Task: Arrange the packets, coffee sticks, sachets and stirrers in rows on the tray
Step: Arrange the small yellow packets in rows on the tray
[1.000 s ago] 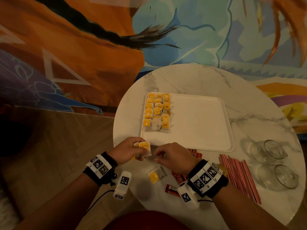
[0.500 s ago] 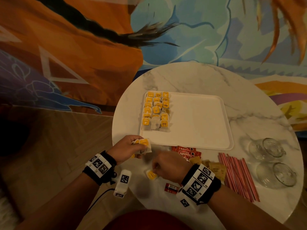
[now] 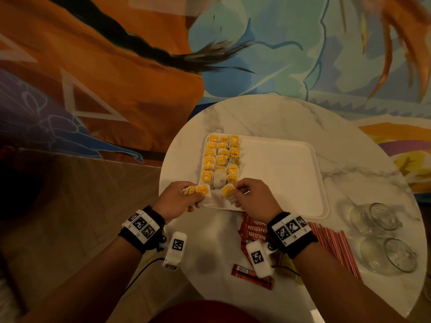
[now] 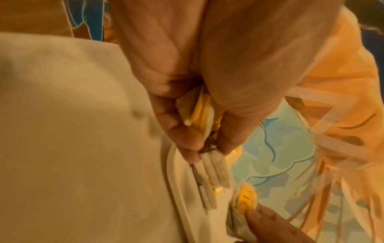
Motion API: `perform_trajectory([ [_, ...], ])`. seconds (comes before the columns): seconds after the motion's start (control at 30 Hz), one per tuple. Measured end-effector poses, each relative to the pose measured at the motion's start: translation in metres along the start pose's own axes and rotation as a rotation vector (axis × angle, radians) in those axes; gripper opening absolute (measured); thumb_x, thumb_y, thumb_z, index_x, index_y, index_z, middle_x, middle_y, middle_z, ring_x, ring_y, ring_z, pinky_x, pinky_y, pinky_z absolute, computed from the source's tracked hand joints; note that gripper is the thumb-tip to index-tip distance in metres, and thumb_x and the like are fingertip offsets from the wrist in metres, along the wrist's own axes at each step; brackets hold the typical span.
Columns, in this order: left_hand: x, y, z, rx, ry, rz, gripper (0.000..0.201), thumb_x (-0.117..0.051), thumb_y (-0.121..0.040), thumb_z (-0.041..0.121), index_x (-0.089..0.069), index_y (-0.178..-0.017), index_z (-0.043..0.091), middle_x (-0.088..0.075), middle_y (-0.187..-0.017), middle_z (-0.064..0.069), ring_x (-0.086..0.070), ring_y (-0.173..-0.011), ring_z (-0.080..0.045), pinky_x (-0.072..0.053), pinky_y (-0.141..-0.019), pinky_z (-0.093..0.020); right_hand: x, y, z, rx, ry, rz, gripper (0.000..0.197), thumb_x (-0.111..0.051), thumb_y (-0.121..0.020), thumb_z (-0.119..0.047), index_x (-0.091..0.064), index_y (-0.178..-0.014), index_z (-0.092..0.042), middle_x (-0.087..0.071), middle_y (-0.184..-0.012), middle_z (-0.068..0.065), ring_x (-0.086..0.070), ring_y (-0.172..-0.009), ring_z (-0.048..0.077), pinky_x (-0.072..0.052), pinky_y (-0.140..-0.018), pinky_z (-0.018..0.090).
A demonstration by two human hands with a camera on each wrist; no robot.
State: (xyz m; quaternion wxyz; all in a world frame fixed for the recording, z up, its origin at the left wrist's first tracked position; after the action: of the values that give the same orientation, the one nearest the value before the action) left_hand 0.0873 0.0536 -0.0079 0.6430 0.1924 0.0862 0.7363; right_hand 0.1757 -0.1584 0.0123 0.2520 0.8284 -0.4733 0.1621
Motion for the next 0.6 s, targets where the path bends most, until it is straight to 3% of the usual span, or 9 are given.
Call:
perform_trajectory([
  [0.1,-0.003,-0.007,0.004,-0.013,-0.05,0.015,0.014,-0.072,-0.091,0.012,-0.071,-0.098,0.0,-0.071,-0.083,-0.022,-0.065,-0.067,-0.018,-0.051,-0.056,-0.025,0.002,-0.01,0.005,-0.081,-0.018,0.032,0.005,-0.066,-0.091,-0.023,-0.065,-0.091,-0.018,-0.074,-0.072,0.003,-0.072,-0.059,0.017,-0.055,-0.056,0.032],
  [0.2,-0.008,-0.015,0.01,-0.049,-0.191,0.02,0.014,-0.074,-0.089,0.014,-0.071,-0.092,0.001,-0.073,-0.079,-0.019,-0.067,-0.064,-0.019,-0.052,-0.056,-0.025,-0.001,-0.016,0.013,-0.131,0.007,0.04,0.007,-0.066,-0.09,-0.02,-0.064,-0.093,-0.014,-0.073,-0.07,0.006,-0.07,-0.056,0.018,-0.053,-0.051,0.028],
  [0.33,-0.018,-0.031,0.016,-0.095,-0.42,0.024,0.013,-0.077,-0.084,0.021,-0.072,-0.078,0.01,-0.072,-0.064,-0.004,-0.07,-0.061,-0.019,-0.059,-0.064,-0.037,-0.006,-0.022,0.024,-0.153,0.223,0.043,0.01,-0.065,-0.083,-0.033,-0.063,-0.076,-0.028,-0.071,-0.08,-0.003,-0.069,-0.073,0.018,-0.061,-0.069,0.039],
  [0.4,-0.023,-0.036,0.021,-0.116,-0.519,0.02,0.013,-0.078,-0.082,0.025,-0.072,-0.077,0.016,-0.071,-0.066,0.0,-0.069,-0.061,-0.014,-0.059,-0.067,-0.038,-0.006,-0.022,0.023,-0.158,0.375,0.058,0.015,-0.062,-0.085,-0.035,-0.059,-0.071,-0.029,-0.07,-0.086,-0.005,-0.066,-0.083,0.019,-0.056,-0.074,0.035],
  [0.5,-0.034,-0.041,0.03,-0.133,-0.636,0.013,0.019,-0.078,-0.082,0.029,-0.069,-0.072,0.016,-0.068,-0.067,0.0,-0.068,-0.067,-0.018,-0.057,-0.068,-0.037,-0.004,-0.021,0.022,-0.178,0.476,0.073,0.016,-0.061,-0.085,-0.039,-0.062,-0.074,-0.027,-0.069,-0.089,-0.002,-0.065,-0.086,0.021,-0.053,-0.071,0.032],
  [0.6,-0.045,-0.045,0.035,-0.107,-0.731,-0.007,0.026,-0.075,-0.083,0.029,-0.072,-0.077,0.004,-0.072,-0.076,-0.011,-0.068,-0.076,-0.026,-0.055,-0.07,-0.038,-0.003,-0.022,0.024,-0.187,0.527,0.075,0.025,-0.061,-0.085,-0.044,-0.069,-0.085,-0.02,-0.07,-0.09,0.001,-0.066,-0.087,0.023,-0.056,-0.073,0.034],
])
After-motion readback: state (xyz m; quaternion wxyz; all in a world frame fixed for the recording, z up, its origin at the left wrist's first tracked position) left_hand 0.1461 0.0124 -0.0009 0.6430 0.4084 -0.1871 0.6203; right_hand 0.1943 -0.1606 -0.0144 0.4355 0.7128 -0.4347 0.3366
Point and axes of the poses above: each hand's wrist, its own y-axis away from the middle knuckle, its own x-axis out of the back of the hand, z = x × y, the point moved 5 cm from there along -y, towards the middle knuckle
